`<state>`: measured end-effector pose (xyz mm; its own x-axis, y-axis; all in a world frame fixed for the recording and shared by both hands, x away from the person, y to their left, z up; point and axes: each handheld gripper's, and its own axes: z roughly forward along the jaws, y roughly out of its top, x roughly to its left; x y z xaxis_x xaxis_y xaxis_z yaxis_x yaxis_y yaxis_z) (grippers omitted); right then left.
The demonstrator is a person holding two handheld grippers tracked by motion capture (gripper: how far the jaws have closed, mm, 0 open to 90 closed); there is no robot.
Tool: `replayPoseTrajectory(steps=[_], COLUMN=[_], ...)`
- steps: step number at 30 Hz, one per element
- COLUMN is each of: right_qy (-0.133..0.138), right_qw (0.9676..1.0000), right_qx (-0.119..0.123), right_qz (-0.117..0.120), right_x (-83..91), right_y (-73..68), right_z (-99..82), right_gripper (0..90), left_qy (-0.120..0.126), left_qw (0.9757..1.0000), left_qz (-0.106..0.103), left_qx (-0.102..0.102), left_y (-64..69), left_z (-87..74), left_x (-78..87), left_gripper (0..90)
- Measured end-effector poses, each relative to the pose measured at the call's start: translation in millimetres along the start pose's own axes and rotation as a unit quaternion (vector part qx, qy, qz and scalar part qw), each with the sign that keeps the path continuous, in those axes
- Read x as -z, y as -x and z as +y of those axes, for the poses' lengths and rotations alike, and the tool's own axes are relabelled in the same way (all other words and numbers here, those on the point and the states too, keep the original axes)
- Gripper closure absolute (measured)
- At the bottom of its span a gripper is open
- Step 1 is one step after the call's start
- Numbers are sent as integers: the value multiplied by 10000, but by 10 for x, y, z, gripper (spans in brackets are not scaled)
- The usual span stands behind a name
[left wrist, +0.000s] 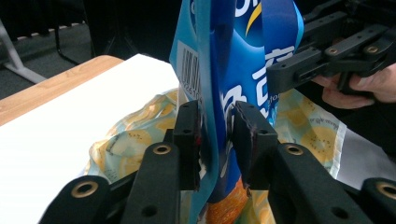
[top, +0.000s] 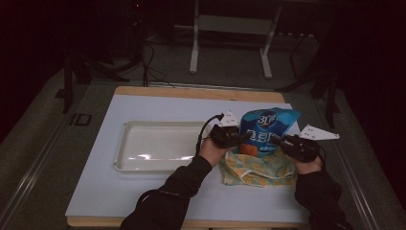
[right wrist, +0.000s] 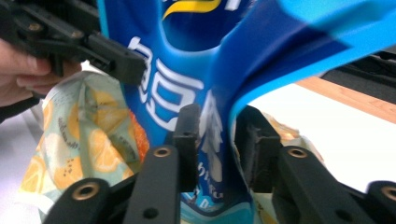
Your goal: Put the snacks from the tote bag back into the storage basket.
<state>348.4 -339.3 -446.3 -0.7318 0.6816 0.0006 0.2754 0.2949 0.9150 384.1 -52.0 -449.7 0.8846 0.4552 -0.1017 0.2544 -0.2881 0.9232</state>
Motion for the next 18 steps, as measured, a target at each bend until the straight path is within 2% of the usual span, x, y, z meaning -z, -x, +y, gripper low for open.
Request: replayPoseTrajectory(steps=[3, 6, 8, 10, 18], right_qy=[6, 11, -27, -62, -139], right_qw=[10000, 10000, 10000, 10000, 9998], right_qx=[-17, -95, -45, 7, -37], right_qz=[-19, 29, -18, -65, -160], right_x=[-4, -20, -27, -33, -44], right_y=[-6, -9, -25, -43, -71], right_z=[1, 9, 21, 36, 70], right_gripper=[784, 836, 857, 870, 878], left_qy=[-24, -22, -1, -4, -84], left_qw=[10000, 10000, 9999, 9999, 9998], left_qz=[43, 87, 81, 90, 151], left_qx=[-28, 34, 64, 90, 64], left_y=[11, 20, 21, 20, 38], left_z=[2, 1, -5, -4, 24], left_x=[4, -1, -3, -2, -4], left_gripper=[747, 795, 817, 834, 864])
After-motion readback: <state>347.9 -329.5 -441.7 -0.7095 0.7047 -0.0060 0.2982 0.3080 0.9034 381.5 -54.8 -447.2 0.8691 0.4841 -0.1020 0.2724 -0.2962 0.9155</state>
